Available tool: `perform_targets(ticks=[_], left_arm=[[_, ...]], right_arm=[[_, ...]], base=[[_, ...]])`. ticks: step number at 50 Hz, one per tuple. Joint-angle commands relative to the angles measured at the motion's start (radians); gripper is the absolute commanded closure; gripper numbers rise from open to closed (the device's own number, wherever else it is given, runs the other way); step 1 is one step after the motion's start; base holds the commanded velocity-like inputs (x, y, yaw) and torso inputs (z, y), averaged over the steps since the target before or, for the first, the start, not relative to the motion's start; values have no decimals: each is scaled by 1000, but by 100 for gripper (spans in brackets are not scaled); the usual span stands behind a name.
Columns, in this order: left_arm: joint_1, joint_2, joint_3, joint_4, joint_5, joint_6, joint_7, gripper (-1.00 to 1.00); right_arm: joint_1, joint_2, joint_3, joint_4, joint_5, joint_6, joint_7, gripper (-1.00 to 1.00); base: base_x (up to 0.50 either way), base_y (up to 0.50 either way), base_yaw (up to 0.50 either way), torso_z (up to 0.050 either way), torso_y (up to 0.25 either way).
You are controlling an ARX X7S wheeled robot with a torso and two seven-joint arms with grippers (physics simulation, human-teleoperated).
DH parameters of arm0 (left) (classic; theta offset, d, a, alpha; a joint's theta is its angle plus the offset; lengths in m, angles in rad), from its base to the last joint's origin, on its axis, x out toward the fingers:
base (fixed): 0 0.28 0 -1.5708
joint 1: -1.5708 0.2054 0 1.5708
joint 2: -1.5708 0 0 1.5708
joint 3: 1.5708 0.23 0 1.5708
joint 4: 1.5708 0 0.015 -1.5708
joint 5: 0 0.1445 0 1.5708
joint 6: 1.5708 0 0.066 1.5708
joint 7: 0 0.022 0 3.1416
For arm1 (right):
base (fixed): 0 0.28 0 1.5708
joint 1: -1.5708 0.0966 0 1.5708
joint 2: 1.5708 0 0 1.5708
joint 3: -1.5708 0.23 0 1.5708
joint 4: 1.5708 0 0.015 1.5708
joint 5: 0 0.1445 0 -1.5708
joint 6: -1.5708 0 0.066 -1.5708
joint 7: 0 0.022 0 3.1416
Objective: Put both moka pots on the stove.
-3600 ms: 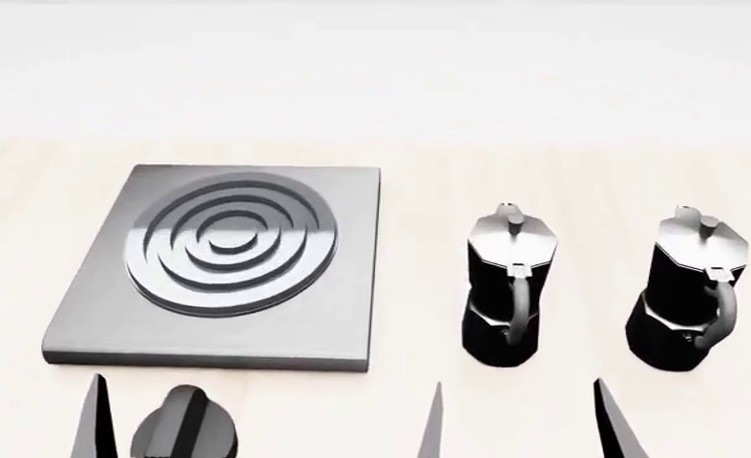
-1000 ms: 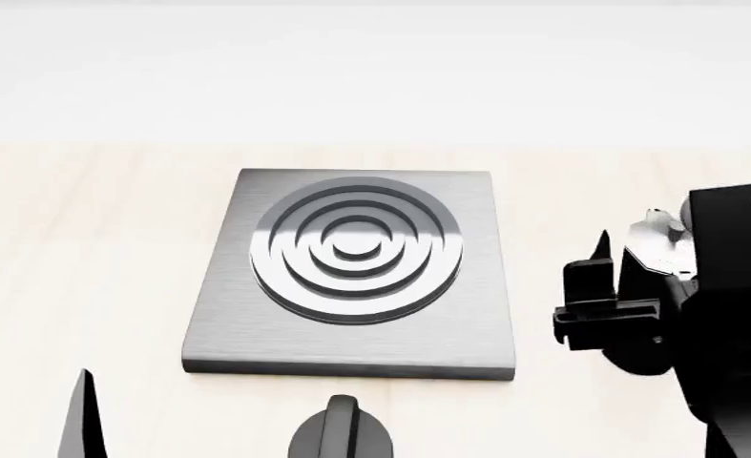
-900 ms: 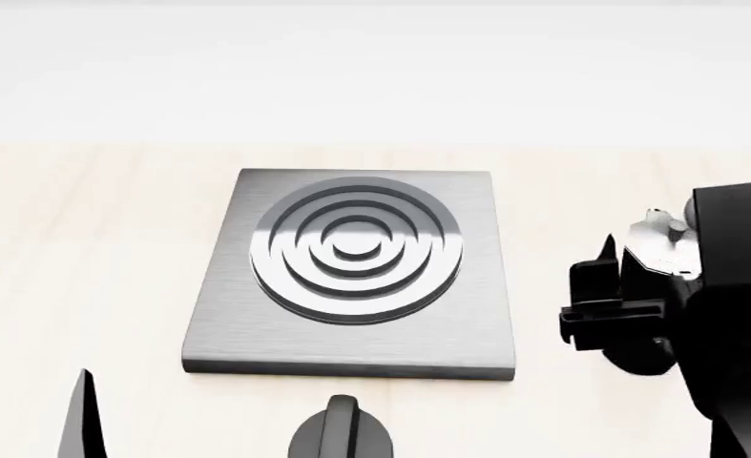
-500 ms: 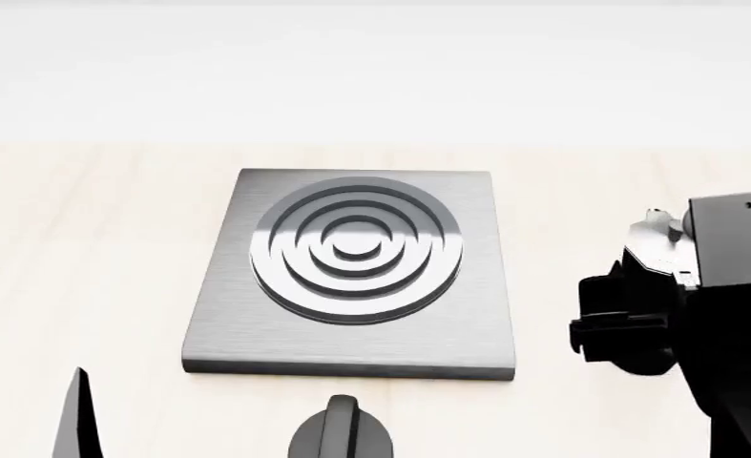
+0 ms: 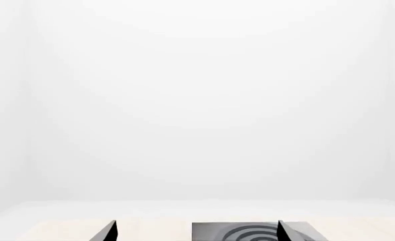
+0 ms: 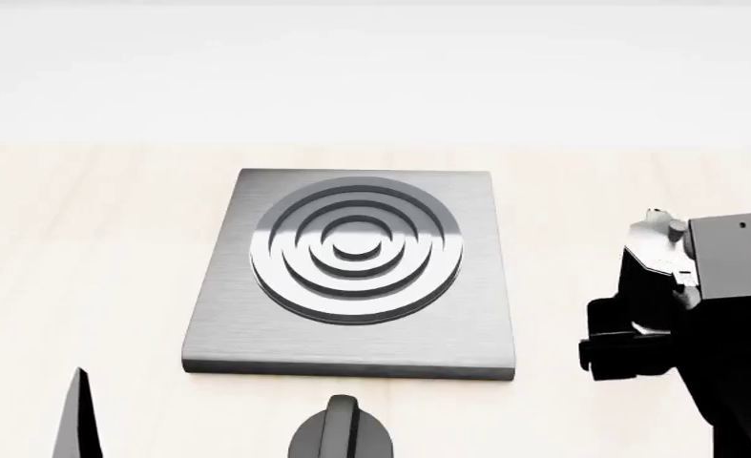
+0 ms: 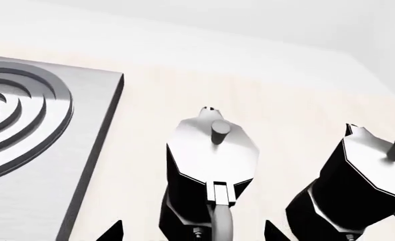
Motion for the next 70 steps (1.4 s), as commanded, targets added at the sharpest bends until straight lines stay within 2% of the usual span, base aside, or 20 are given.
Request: perform_targets(ticks=[1,19,45,46,62,70], left_arm=[[-2,-3,6,-6,1,4,-4,-100],[-7,-7,17,-8,0,4,-10,-100],[-9,-17,24,-9,-5,8,-19,-100],[-9,-17,25,-8,-5,6,-20,-100],[-12,-21,33,-8,-5,6,-26,-100],[-14,-23,36,-9,-6,5,-28,-100]], right_arm=[[34,-12,-37,128,-25,-63,-30,-100],[96,-43,-77,332,-65,-164,-58,-100],[95,-42,-72,359,-63,-184,-55,-100],[92,-43,-74,359,-65,-186,-55,100],[88,-48,-83,375,-67,-211,-64,100],[70,-43,-71,285,-49,-207,-62,100]], base=[[0,0,0,0,0],[0,0,0,0,0],[0,0,0,0,0],[0,0,0,0,0],[1,0,0,0,0],[1,0,0,0,0]])
